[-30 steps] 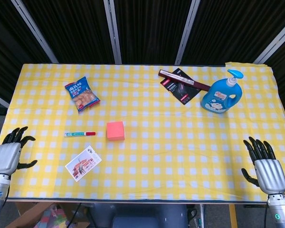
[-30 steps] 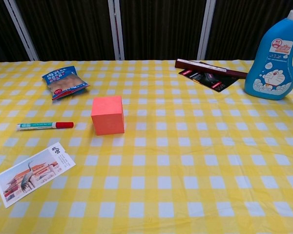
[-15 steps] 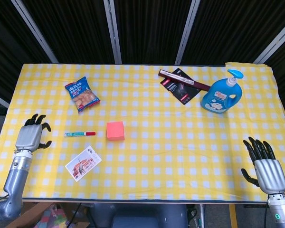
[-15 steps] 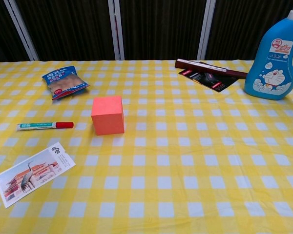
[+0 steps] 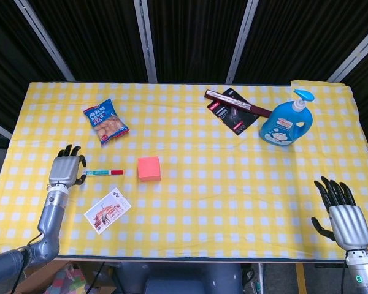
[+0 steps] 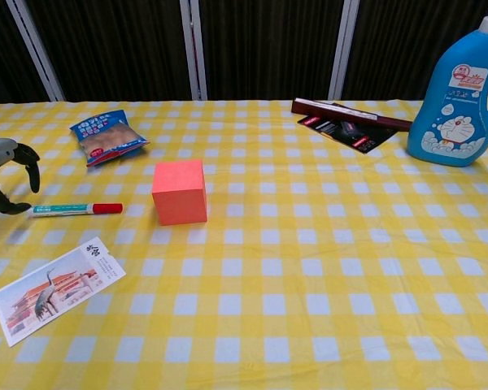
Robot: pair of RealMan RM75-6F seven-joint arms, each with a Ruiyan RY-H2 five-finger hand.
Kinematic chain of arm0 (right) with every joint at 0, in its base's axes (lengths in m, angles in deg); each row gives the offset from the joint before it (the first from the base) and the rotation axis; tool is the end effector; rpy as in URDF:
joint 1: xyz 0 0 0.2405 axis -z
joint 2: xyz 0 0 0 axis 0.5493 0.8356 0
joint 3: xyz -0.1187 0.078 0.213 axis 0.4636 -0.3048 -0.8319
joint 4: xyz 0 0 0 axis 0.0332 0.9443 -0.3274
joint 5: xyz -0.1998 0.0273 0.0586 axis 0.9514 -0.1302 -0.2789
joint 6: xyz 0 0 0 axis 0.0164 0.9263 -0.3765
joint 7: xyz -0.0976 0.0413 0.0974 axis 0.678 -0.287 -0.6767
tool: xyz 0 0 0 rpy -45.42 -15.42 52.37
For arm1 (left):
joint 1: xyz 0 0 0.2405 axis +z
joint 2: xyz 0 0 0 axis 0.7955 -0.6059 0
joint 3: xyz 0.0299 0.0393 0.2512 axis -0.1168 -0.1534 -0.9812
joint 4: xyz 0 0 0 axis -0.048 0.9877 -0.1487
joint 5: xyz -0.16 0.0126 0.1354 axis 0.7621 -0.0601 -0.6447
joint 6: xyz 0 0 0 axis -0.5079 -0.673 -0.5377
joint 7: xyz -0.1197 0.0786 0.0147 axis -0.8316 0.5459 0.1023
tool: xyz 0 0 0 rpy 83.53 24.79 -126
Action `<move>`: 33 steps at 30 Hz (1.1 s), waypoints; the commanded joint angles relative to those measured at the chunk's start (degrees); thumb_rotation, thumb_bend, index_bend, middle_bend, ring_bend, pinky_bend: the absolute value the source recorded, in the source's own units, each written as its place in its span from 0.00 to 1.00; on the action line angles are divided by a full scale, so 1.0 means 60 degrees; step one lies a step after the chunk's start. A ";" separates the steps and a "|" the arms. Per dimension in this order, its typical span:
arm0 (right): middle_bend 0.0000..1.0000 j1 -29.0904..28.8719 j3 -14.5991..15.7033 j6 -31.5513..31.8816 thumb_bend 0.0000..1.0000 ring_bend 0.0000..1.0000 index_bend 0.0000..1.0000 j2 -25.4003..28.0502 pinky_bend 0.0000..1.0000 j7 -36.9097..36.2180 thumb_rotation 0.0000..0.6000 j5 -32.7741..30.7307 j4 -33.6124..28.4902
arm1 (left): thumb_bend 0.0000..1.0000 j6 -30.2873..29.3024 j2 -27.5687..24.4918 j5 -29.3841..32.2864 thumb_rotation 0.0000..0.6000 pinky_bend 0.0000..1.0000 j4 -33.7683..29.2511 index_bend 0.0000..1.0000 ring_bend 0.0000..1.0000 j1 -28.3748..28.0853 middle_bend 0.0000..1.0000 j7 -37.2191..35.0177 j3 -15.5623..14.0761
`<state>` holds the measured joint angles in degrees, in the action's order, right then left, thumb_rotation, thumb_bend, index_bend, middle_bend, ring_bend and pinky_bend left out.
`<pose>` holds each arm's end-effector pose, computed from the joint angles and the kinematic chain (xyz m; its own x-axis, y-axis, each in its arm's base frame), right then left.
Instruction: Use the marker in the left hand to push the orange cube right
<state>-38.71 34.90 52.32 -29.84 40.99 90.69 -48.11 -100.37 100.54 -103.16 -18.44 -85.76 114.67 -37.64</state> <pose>-0.3112 -0.1775 0.1488 0.4509 -0.0820 0.8888 -0.8925 -0.0484 0.4484 -0.2676 0.3456 0.0148 0.5225 0.2955 0.7998 0.8268 0.0537 -0.5600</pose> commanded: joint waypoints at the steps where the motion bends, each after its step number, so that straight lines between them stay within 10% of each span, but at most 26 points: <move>1: 0.00 -0.0008 -0.0005 -0.0012 0.38 0.00 0.00 0.0012 0.00 -0.0029 1.00 -0.0005 -0.0011 | 0.37 0.0064 0.0202 0.0143 1.00 0.13 0.0148 0.45 0.01 -0.0177 0.10 0.0161 0.0003; 33: 0.00 -0.0006 0.0009 -0.0056 0.38 0.00 0.00 0.0056 0.00 -0.0171 1.00 -0.0032 -0.0085 | 0.40 -0.0403 0.0690 0.0289 1.00 0.14 0.0283 0.68 0.02 -0.0451 0.15 0.0280 -0.0205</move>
<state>-38.75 34.95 51.99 -29.51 39.97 90.49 -48.62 -102.54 104.98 -101.23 -16.42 -88.60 116.49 -38.89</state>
